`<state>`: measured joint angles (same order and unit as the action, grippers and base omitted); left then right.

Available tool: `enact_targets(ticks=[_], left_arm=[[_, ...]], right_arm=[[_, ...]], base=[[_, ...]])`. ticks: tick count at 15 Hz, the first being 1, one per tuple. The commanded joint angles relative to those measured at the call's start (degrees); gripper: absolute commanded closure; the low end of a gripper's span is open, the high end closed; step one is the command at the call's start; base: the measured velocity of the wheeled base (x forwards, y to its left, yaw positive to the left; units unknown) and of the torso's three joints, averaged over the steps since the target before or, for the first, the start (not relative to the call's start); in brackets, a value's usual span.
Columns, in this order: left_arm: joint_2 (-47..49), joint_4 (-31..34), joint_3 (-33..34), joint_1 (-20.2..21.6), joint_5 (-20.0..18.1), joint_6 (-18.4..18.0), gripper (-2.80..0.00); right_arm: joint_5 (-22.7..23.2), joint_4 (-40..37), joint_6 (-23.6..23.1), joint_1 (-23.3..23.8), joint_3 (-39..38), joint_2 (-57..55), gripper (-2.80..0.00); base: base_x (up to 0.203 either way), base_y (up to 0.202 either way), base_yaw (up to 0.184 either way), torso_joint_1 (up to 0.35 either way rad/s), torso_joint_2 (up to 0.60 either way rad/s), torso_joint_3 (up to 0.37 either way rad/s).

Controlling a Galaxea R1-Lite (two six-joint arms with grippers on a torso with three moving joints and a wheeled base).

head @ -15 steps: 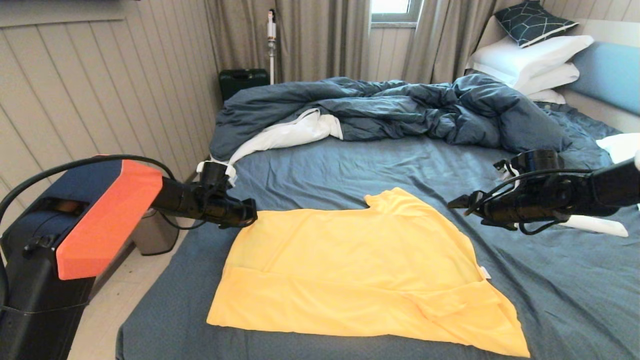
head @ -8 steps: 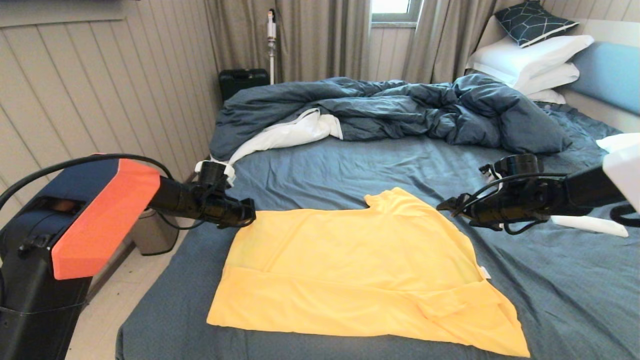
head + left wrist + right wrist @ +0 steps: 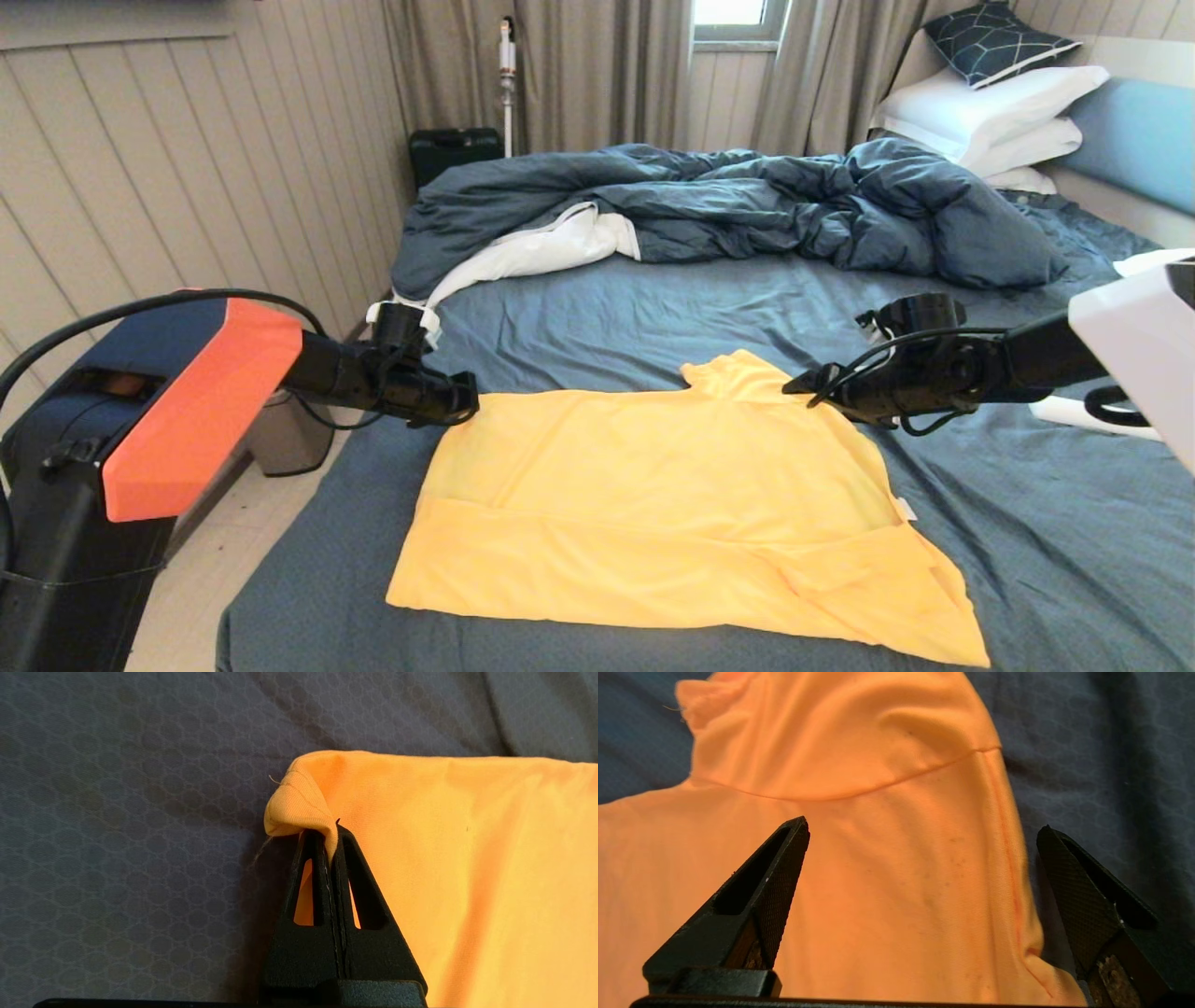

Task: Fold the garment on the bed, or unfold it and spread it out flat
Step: Fold the yellow T-shirt

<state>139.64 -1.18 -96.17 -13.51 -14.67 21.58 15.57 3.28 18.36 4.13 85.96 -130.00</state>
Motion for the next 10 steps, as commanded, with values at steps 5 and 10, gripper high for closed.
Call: enact_targets(ticks=[5,10], left_arm=[[0.1,-0.04,-0.08,-0.03,-0.01,0.13,0.0],[0.45,-0.05,-0.42,-0.03,0.07,0.13,0.0]], right_arm=[[0.1,-0.03,0.42,0.53,0.46,-0.71,-2.8],[0.08,-0.03,2.65,-0.11,2.96,-2.96,-2.8]], base=[[0.0,0.0,0.0,0.0,0.0,0.0],[0.0,0.0,0.0,0.0,0.0,0.0]])
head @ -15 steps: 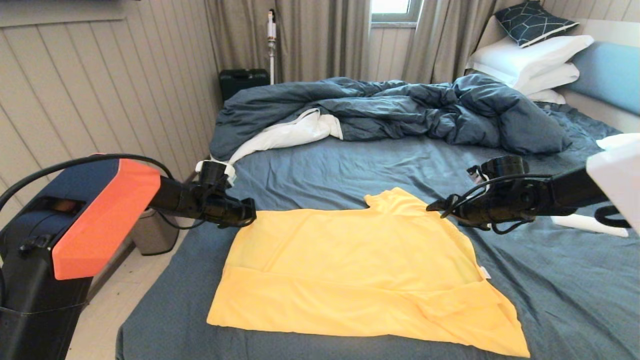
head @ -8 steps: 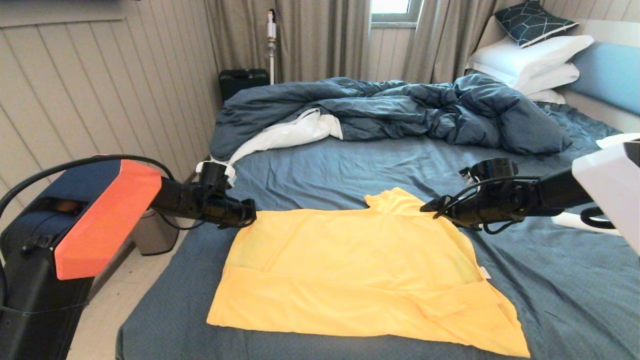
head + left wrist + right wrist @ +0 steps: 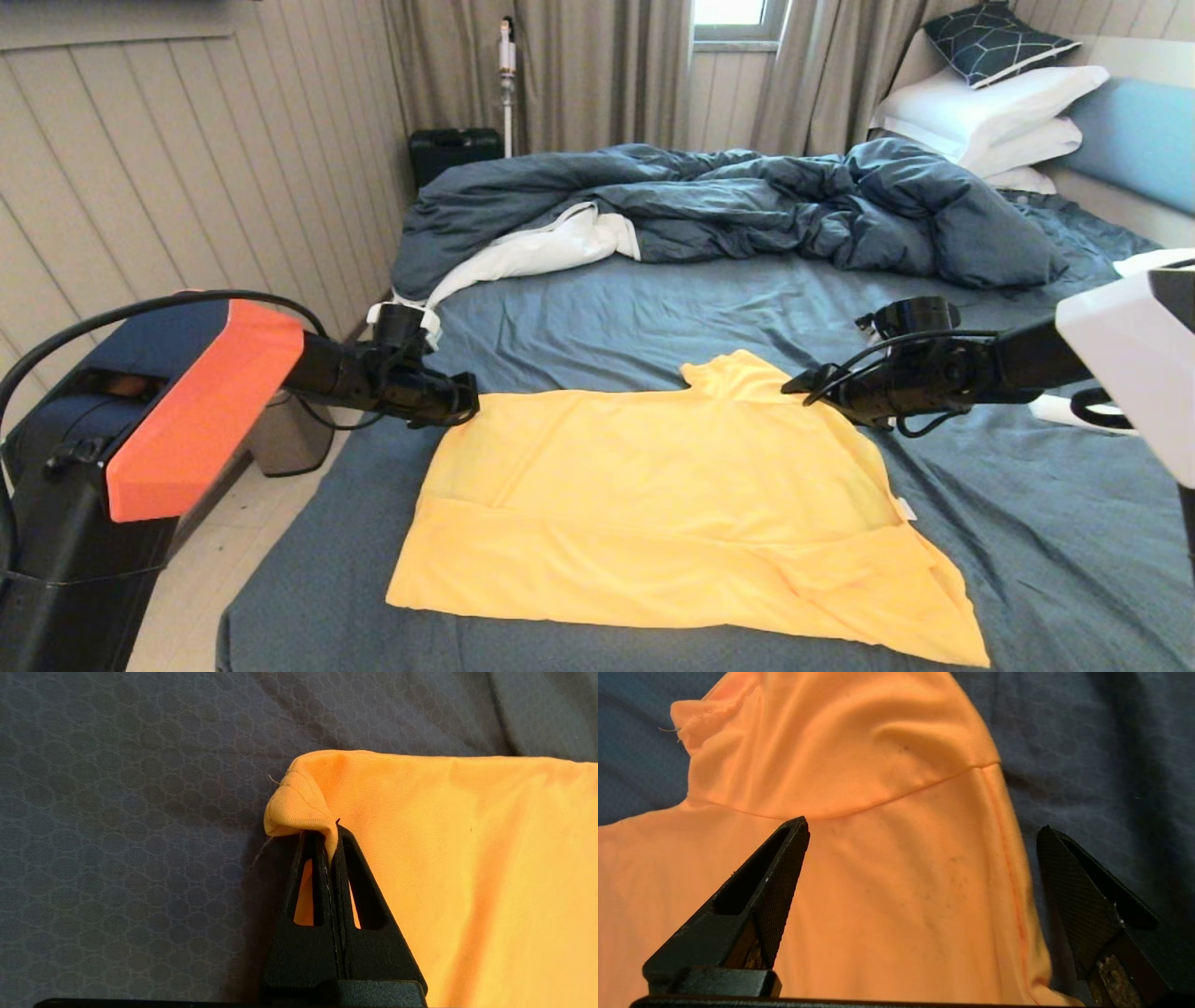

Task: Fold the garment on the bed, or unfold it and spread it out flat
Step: Fold the yellow T-shirt

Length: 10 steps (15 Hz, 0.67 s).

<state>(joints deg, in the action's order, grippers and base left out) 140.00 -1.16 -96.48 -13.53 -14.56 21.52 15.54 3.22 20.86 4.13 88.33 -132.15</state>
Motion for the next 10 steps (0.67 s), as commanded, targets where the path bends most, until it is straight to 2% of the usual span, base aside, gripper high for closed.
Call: enact_targets(ticks=[1,3,4,10], left_arm=[[0.1,-0.07,-0.12,0.0,-0.03,0.19,0.0],[0.1,-0.07,-0.2,0.0,-0.03,0.1,0.0],[0.34,-0.07,-0.2,0.0,-0.03,0.1,0.0],[1.07,-0.07,-0.91,0.0,-0.1,0.12,0.0]], right_arm=[[0.1,0.03,0.23,-0.14,1.05,-1.16,-2.8],[0.01,-0.14,0.24,0.0,1.58,-1.36,-2.8],[0.01,-0.14,0.21,0.07,1.47,-1.36,0.0],[0.01,-0.14,-0.38,0.17,0.0,-1.12,0.0]], base=[[0.0,0.0,0.0,0.0,0.0,0.0],[0.0,0.0,0.0,0.0,0.0,0.0],[0.0,0.0,0.0,0.0,0.0,0.0],[0.0,0.0,0.0,0.0,0.0,0.0]])
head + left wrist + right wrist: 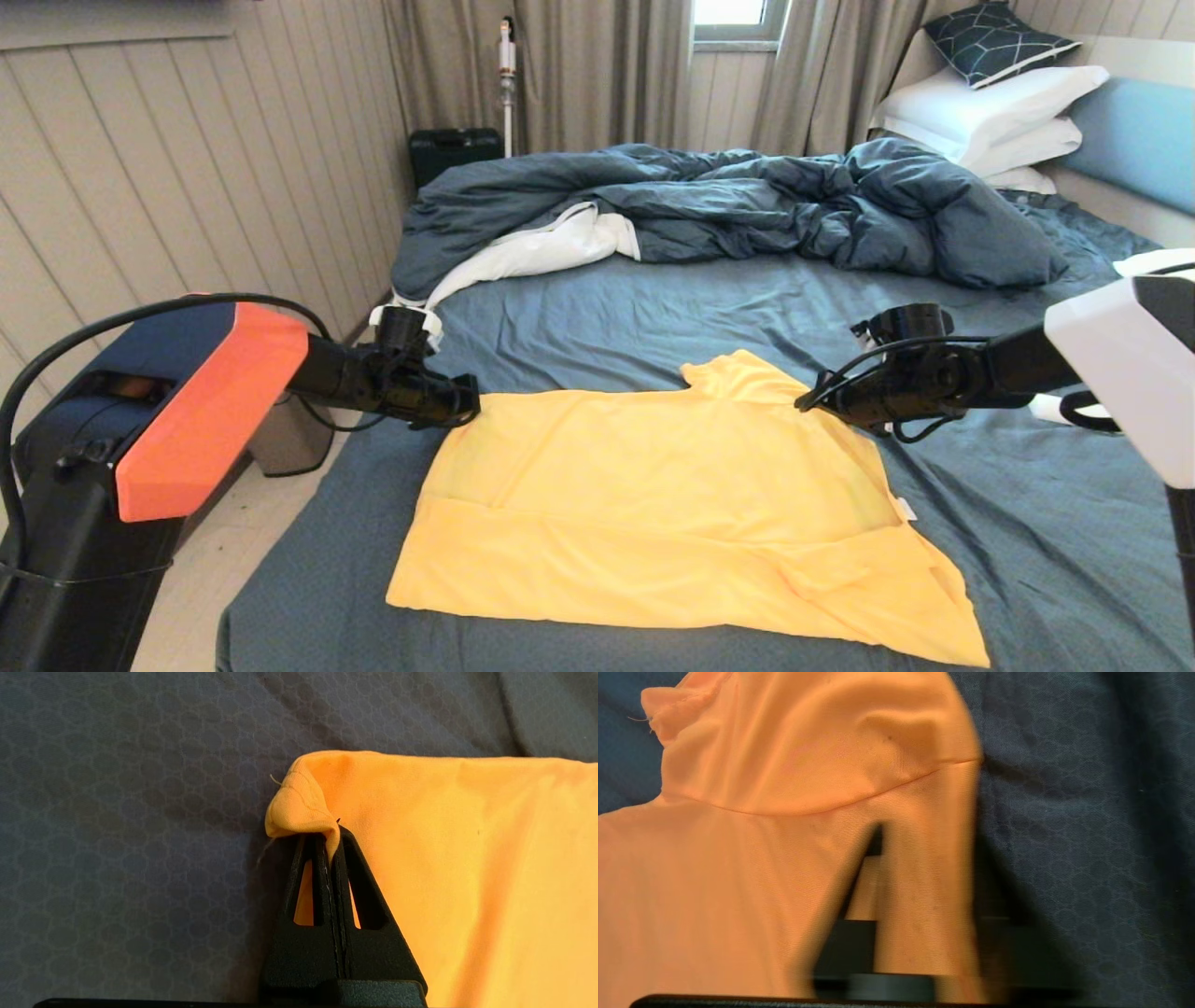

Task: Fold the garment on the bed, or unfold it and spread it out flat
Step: Fold the yellow T-shirt

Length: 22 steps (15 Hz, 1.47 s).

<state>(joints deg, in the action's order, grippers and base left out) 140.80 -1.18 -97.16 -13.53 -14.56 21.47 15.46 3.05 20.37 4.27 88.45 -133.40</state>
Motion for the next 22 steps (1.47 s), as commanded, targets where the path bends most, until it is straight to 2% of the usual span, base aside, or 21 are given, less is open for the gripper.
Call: enact_targets(ticks=[1,7,11,12,16,22], left_arm=[[0.17,-0.05,-0.18,0.0,-0.12,0.24,0.0],[-2.75,-0.05,1.02,0.16,0.14,0.25,0.0],[-6.74,-0.09,6.38,0.39,-0.03,0.26,0.0],[-7.82,-0.93,8.79,0.39,-0.01,0.2,0.0],[-10.25,-13.77,20.04,0.44,0.28,-2.22,0.0],[-11.81,-15.22,23.52,2.85,-0.04,-2.83,0.0]], right_arm=[[0.1,0.03,0.11,0.04,-0.12,0.4,0.0],[-0.06,0.24,0.46,0.13,-1.73,3.19,0.0],[0.01,0.33,-0.07,0.05,-5.44,6.05,0.0],[0.01,0.49,-0.18,0.07,-7.05,6.85,0.0],[0.08,3.8,-0.33,0.75,-12.39,8.89,0.0],[0.27,6.12,-1.56,3.38,-17.77,11.79,0.0]], base=[[0.0,0.0,0.0,0.0,0.0,0.0],[0.0,0.0,0.0,0.0,0.0,0.0],[0.0,0.0,0.0,0.0,0.0,0.0],[0.0,0.0,0.0,0.0,0.0,0.0],[0.0,0.0,0.0,0.0,0.0,0.0],[0.0,0.0,0.0,0.0,0.0,0.0]])
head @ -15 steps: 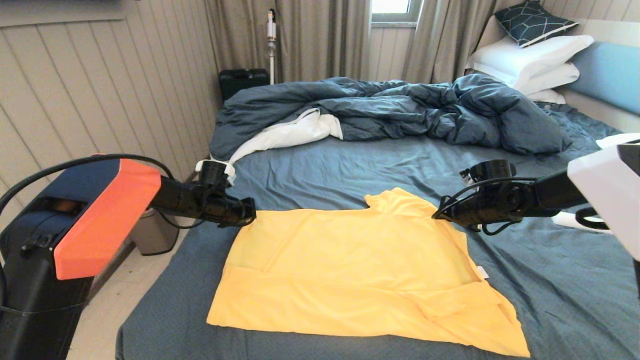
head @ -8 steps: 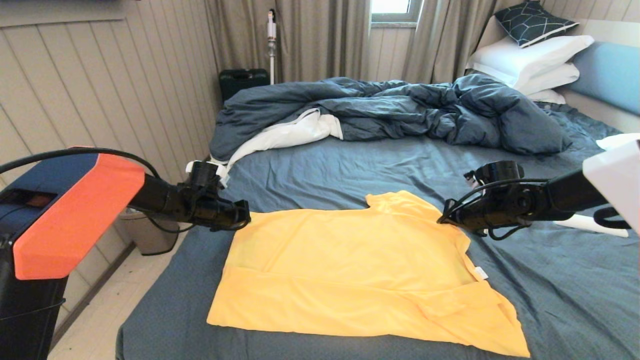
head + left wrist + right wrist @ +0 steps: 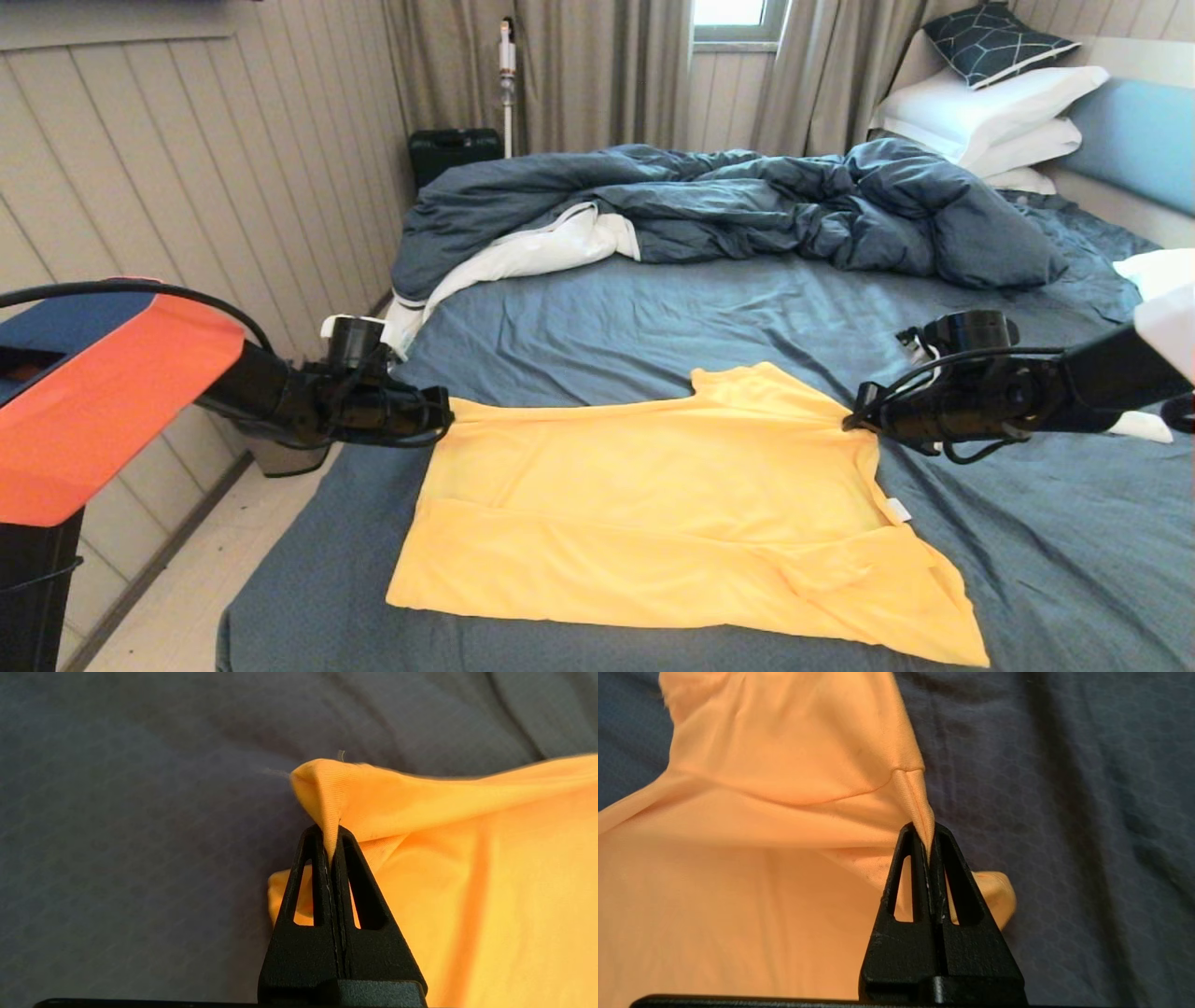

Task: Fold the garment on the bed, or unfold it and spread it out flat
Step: Fold the yellow T-shirt

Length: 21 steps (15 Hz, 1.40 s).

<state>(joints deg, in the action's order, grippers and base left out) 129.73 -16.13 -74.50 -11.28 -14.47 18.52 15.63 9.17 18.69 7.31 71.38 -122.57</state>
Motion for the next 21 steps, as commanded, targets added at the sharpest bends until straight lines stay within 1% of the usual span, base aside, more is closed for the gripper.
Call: enact_targets(ticks=[1,5,10,13,17,21], left_arm=[[-0.91,-0.92,1.7,1.08,-0.2,0.12,0.0],[-2.02,-3.55,5.65,1.26,-0.3,-0.07,0.0],[-3.19,-9.18,12.58,1.18,-0.38,-0.82,0.0],[-4.41,-10.75,15.18,1.19,-0.46,-0.94,0.0],[-5.64,-11.21,15.77,2.74,-0.65,-0.96,0.0],[-6.91,-11.25,14.23,3.2,-0.7,-0.64,0.0]], right_arm=[[0.12,0.4,0.12,0.34,-1.58,1.35,0.0],[0.28,4.61,-0.84,0.25,-6.01,2.39,0.0],[0.28,6.29,-0.93,0.25,-9.52,3.76,0.0],[0.2,7.79,-1.08,0.5,-12.12,5.22,0.0],[0.28,7.8,-1.89,2.44,-13.19,6.64,0.0],[0.46,7.8,-1.9,2.63,-13.64,7.17,0.0]], base=[[0.0,0.0,0.0,0.0,0.0,0.0],[0.0,0.0,0.0,0.0,0.0,0.0],[0.0,0.0,0.0,0.0,0.0,0.0],[0.0,0.0,0.0,0.0,0.0,0.0],[0.0,0.0,0.0,0.0,0.0,0.0],[0.0,0.0,0.0,0.0,0.0,0.0]])
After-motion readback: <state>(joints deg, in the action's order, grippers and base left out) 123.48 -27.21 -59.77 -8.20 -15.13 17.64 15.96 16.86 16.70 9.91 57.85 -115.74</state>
